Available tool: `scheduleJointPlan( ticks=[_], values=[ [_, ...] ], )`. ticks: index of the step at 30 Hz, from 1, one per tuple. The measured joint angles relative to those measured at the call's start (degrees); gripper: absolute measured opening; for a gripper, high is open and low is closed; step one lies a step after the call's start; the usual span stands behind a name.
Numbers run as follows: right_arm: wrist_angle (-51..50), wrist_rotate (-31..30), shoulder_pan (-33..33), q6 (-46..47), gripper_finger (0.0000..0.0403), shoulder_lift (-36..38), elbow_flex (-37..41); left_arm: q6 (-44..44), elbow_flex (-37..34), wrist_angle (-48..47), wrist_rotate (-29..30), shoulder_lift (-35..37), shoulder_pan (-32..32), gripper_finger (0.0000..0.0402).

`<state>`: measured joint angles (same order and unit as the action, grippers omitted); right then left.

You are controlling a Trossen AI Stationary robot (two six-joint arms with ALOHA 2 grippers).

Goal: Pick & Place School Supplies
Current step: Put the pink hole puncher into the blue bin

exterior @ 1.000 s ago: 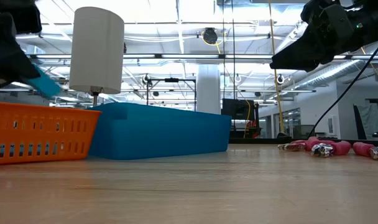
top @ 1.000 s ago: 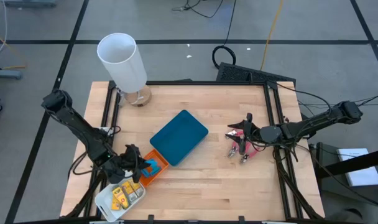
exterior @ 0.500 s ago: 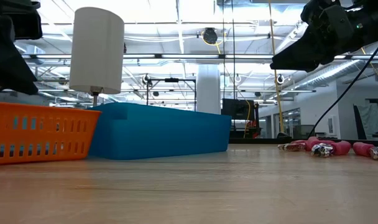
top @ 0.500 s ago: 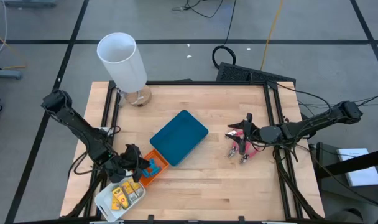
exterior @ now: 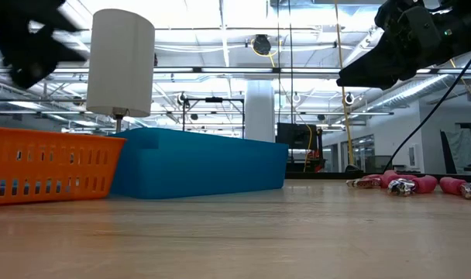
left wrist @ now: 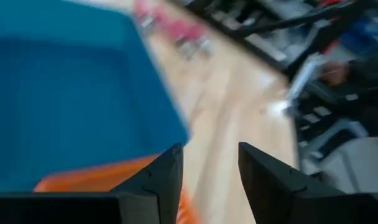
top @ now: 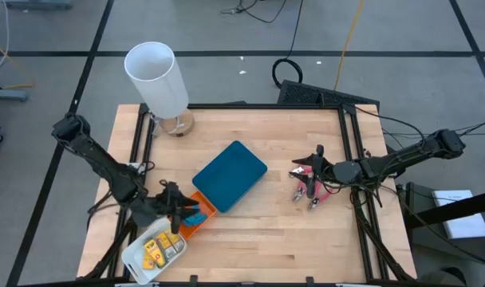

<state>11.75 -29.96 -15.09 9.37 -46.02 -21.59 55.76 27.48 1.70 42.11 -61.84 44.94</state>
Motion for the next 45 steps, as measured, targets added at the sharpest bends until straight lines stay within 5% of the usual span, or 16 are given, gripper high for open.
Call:
scheduleJointPlan(
  ticks=[7, 13, 22, 35, 45],
  values=[
    [0.02, -0.02, 0.02, 0.0, 0.0194, 0.0, -0.04, -24.11, 0.0, 19.57, -18.26, -1.09, -8.79, 0.0128],
    [0.02, -0.02, 0.02, 0.0, 0.0194, -0.01, -0.06, -39.98, 0.04, 21.99, -31.7, -0.79, -16.72, 0.0105],
    [-0.66, -0.02, 0.02, -0.02, 0.0194, -0.02, -0.06, -44.26, -1.66, 15.75, -37.53, 6.84, -28.53, 0.0097],
    [-0.87, -0.02, 0.02, -0.64, 0.0194, -0.02, -0.06, -42.65, -26.23, 39.01, -38.08, 23.5, -36.04, 0.0097],
    [-1.39, 0.02, 0.0, 0.0, 0.0194, -0.02, -0.06, -45.86, -26.53, 24.13, -36.23, 34.14, -36.03, 0.0097]
  ],
)
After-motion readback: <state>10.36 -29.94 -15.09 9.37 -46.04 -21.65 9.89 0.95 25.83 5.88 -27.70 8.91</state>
